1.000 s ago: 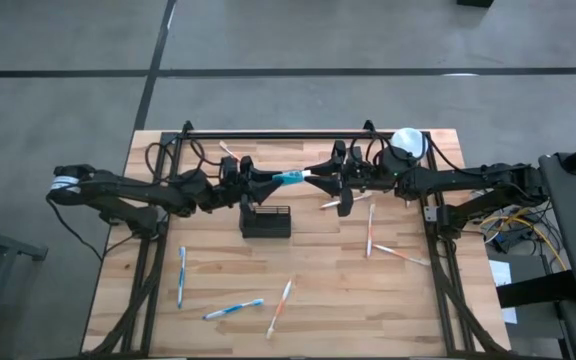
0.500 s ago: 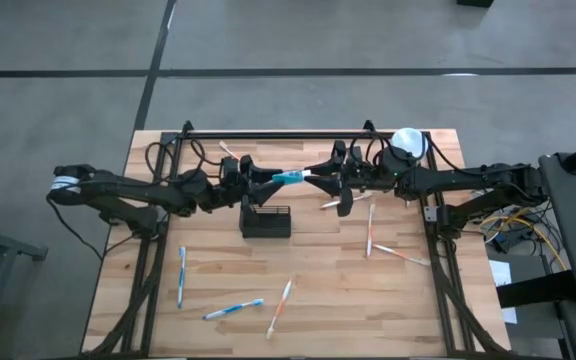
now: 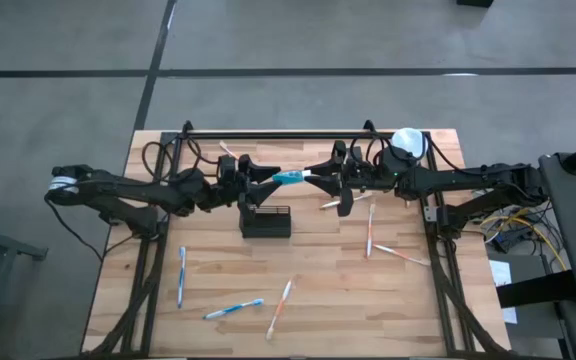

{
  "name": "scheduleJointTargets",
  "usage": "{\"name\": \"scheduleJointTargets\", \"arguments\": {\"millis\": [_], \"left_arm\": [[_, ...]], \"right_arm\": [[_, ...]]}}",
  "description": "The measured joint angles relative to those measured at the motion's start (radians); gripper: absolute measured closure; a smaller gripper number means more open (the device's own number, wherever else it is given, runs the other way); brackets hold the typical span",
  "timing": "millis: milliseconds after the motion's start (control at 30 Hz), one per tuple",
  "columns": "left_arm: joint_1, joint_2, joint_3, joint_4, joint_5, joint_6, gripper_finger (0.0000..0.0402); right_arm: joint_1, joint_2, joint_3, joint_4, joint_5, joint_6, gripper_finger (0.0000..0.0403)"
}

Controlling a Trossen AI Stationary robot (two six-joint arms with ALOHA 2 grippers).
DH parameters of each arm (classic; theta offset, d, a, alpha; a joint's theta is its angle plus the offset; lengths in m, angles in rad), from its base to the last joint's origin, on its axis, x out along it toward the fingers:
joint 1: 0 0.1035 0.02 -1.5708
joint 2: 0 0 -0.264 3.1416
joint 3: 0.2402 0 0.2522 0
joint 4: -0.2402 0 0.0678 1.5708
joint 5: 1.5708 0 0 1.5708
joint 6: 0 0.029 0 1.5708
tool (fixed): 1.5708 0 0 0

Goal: Pick & Place toothbrushing station
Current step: Put the blue mouthwash into the middle section of the wire organizer

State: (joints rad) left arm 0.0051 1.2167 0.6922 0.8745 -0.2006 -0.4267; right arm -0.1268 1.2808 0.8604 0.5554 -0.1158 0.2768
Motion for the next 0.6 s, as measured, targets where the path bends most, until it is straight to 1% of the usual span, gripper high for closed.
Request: {"name": "scheduleJointTargets", "arguments": {"millis": [133, 367, 600], "left_arm": [[0.0, -0.03, 0.0, -0.001, 0.001, 0.017, 0.0156], [0.0, -0.11, -0.003, -0.001, 0.001, 0.118, 0.0157], [0.0, -0.206, -0.01, -0.003, 0.001, 0.14, 0.0156]], "right_arm": [[0.0, 0.0, 0.0, -0.002, 0.0, 0.0, 0.0307], [0.0, 0.0, 0.0, -0.005, 0.0, 0.0, 0.0307], [0.0, 0.0, 0.0, -0.005, 0.0, 0.0, 0.0307]]}}
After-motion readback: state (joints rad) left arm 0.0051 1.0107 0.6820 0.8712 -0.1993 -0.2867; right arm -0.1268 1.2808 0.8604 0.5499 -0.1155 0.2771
